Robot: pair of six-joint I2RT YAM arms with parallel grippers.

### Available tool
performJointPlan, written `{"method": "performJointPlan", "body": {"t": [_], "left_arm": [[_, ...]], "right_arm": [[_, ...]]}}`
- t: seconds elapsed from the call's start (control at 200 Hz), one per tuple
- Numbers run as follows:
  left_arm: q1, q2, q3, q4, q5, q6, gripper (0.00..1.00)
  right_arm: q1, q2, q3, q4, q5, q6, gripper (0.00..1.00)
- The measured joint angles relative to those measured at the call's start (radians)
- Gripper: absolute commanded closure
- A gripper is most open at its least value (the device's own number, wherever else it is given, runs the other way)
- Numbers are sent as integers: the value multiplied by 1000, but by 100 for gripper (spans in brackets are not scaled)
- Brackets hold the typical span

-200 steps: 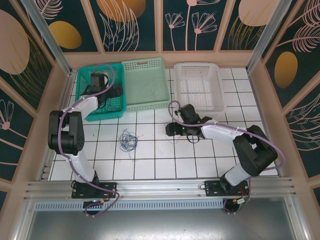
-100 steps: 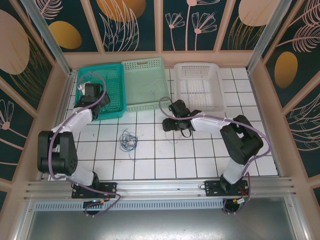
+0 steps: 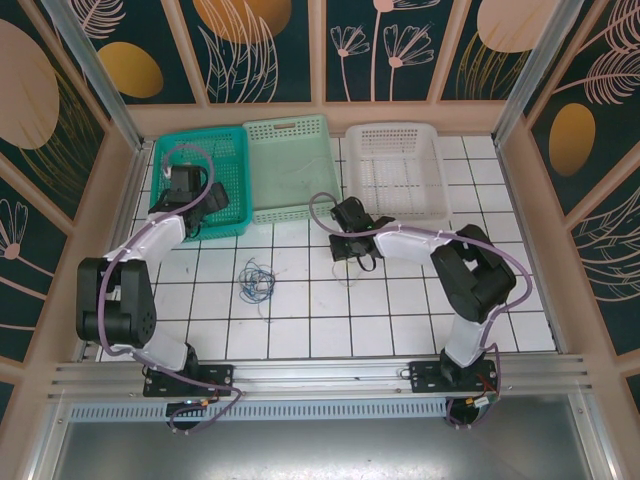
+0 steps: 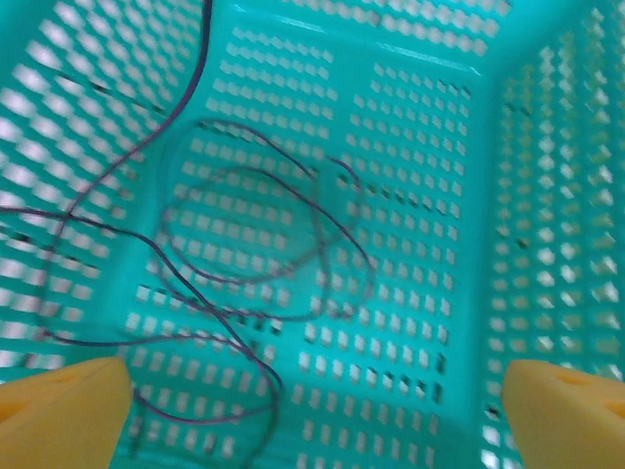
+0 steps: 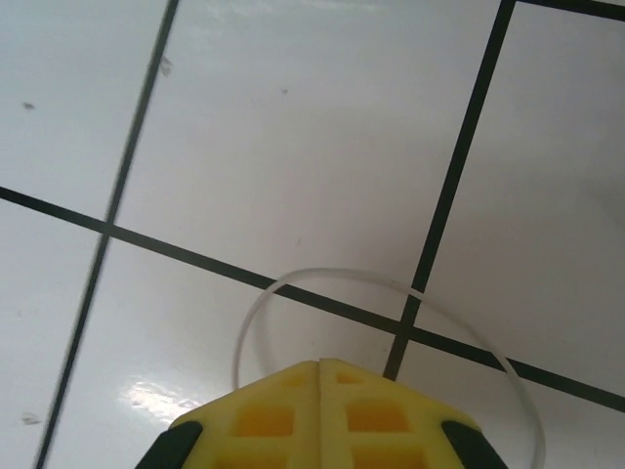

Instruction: Untangle the cables

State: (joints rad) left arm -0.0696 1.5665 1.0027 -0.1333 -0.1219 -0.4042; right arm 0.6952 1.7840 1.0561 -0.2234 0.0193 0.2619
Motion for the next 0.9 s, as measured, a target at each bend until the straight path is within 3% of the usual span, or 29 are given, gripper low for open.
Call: {"method": "performJointPlan", "body": {"t": [0.2, 0.475, 0.691, 0.901], "left_arm": [[0, -14, 0, 69, 314, 0, 12], [0, -60, -21, 163, 510, -40, 6], [0, -64, -74, 245, 591, -170, 1], [0, -167, -118, 271, 546, -241, 1]], "right_arm": [[0, -103, -2, -2, -80, 9, 100], [4, -161, -2, -2, -129, 27, 100], [5, -226, 21, -10, -149, 32, 100], [-3, -235, 138, -11, -167, 13, 100]]}}
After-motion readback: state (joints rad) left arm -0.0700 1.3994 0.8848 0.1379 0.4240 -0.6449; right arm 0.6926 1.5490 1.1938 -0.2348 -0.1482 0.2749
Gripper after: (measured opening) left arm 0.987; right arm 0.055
